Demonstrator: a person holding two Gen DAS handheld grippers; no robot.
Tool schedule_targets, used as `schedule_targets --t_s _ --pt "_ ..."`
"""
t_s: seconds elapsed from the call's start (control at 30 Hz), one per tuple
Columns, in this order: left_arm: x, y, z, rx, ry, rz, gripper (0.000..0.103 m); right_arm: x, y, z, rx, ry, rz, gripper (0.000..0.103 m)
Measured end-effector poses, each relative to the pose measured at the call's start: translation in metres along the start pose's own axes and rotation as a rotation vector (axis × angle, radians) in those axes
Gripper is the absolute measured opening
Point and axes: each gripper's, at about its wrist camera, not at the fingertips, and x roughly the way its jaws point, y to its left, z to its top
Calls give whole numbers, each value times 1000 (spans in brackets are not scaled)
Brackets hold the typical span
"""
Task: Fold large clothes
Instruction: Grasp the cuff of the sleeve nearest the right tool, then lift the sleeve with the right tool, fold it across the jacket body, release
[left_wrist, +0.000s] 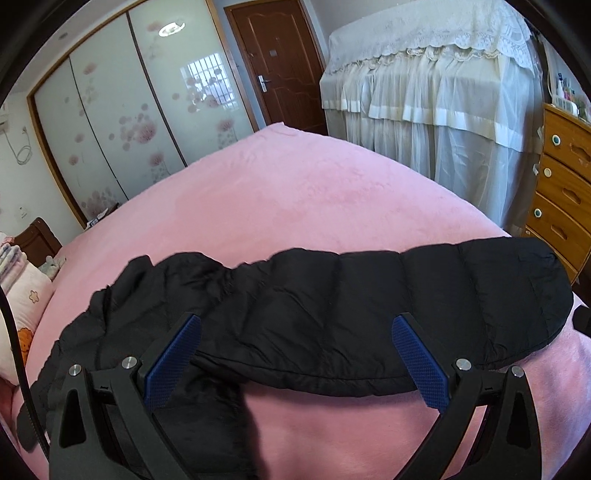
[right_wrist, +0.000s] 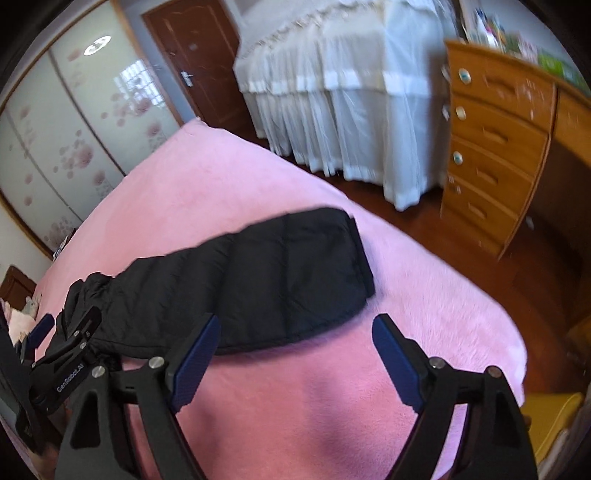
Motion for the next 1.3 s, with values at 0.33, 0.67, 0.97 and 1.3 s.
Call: schedule_targets --t_s 0.33,0.67,0.97,1.3 --pt "13 -18 -7 -3 43 -26 102 62 -43 -9 236 131 167 85" --pt "-11 13 -10 -46 25 -6 102 88 -28 4 252 97 222 35" --pt "-38 114 -23 -186 57 84 102 14 53 18 -1 -129 153 10" --pt "-88 284 -61 -433 45 139 102 -119 252 30 -377 -409 354 10"
